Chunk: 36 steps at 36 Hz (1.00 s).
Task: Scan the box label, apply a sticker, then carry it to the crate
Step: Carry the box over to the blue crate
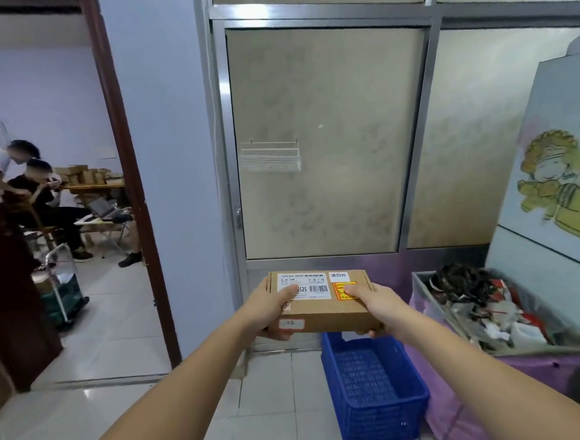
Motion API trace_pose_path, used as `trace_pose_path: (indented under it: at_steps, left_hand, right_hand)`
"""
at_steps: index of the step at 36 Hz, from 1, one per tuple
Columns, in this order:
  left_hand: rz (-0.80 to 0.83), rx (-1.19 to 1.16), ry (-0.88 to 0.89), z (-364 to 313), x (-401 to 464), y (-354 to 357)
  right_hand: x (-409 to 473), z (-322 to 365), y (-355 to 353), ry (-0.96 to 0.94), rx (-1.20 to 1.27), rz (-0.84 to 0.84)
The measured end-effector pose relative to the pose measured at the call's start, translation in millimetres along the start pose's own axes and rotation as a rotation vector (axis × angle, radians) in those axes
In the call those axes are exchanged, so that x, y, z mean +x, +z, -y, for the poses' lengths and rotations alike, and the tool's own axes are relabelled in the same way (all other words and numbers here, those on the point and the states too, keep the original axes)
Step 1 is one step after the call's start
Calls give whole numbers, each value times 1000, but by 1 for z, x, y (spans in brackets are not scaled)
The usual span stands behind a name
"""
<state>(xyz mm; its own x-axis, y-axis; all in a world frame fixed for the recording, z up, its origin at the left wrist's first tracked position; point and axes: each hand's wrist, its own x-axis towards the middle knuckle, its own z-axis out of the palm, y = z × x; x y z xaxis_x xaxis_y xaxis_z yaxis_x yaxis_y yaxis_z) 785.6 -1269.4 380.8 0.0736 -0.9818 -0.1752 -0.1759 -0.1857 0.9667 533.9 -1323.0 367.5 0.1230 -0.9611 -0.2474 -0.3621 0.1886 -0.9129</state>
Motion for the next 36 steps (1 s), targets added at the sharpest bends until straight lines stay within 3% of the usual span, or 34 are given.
trace_pose_path:
  at_steps: [13,36]
  left_hand:
    - [70,38,-14,-7,180,-53]
    - [141,83,8,-39,504,-33]
  right_hand:
    - [167,32,32,30,28,-31]
    - [463,56,-19,39,109,-49]
